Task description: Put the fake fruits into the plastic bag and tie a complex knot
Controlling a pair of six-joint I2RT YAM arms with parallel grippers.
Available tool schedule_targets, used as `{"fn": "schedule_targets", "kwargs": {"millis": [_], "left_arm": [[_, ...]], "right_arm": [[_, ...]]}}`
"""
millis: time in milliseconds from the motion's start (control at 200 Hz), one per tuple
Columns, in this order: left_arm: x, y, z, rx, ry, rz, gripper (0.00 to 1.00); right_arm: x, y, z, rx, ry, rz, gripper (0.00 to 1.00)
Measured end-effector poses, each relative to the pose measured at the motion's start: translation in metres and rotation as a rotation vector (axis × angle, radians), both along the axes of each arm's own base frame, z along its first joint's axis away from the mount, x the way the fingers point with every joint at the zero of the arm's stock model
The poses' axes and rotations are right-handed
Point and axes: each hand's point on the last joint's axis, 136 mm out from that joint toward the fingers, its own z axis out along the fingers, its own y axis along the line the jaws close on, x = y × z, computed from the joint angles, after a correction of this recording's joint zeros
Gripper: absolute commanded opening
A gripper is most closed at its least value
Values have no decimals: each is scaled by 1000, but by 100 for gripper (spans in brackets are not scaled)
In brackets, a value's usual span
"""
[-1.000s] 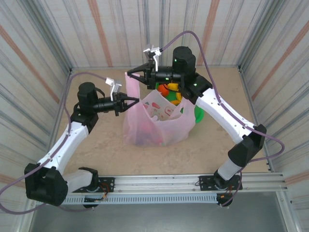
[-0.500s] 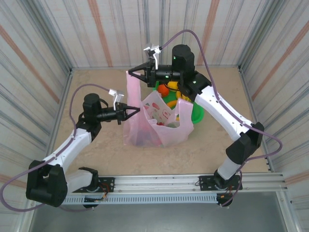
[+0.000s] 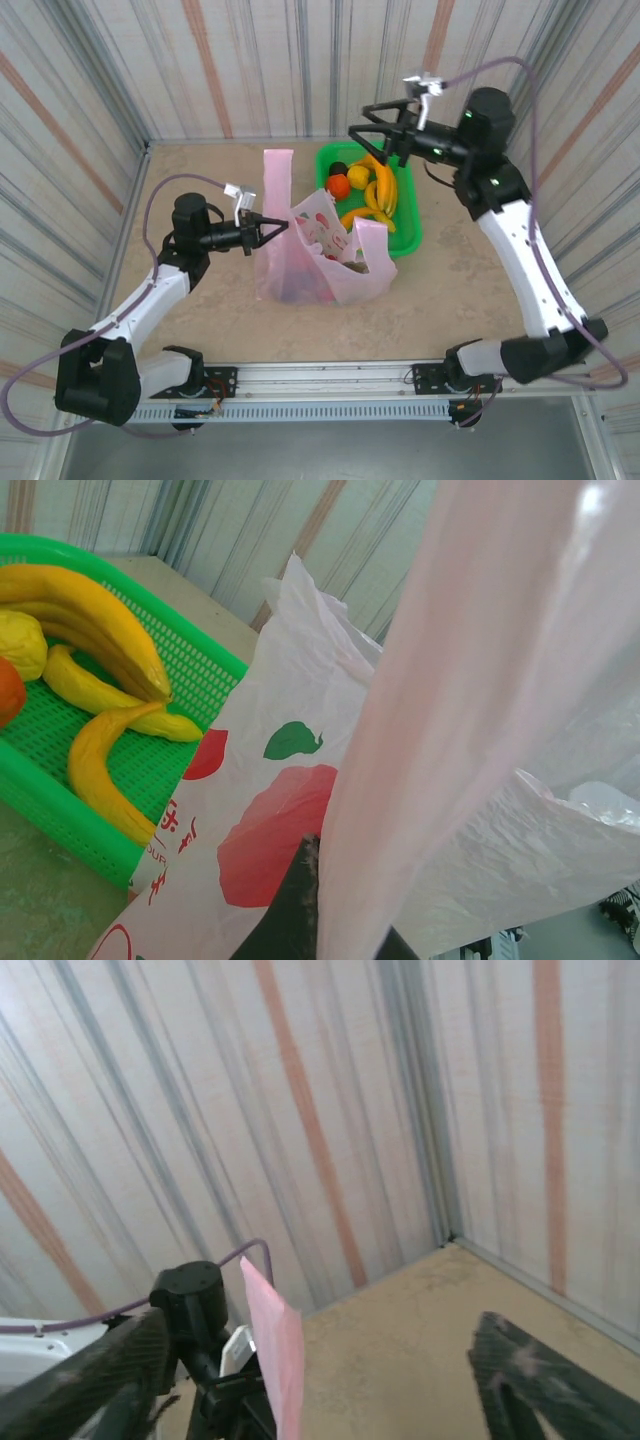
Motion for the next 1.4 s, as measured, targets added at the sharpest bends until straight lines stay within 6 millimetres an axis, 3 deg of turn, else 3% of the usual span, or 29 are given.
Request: {"fn": "schedule_targets", "kwargs": {"millis": [70,165,306,536,671,766,1097,1257,1332,1398], "left_arm": [[1,1,-1,0,5,5,0],[4,2,0,-1,8,12,0],[5,2,2,-2,5,12,0],[5,2,4,-2,3,12,0],[5,2,4,-2,3,12,0],[5,2,4,-2,4,12,0],[5,2,3,2,19,12,0],[6,2,5,4,24,14,2],[6,2,4,7,31,16,10],[7,3,5,9,35,22,14]], "right_arm": [[-21,-23,-3,8,-9,-37,99],[-50,-40,-14,14,-13,-53,100],[-78,-54,-51,8,16,-74,96],[-75,-69,-127,-3,167,-119,89],[-71,-66,-157,9,238,-79,89],[-70,-64,-162,14,251,-56,88],[-78,-51,-145,42,204,31,86],[-98,-26,-145,31,204,144,58],[-102,-20,-143,25,197,162,37],[-101,-17,-138,24,192,159,11]]}}
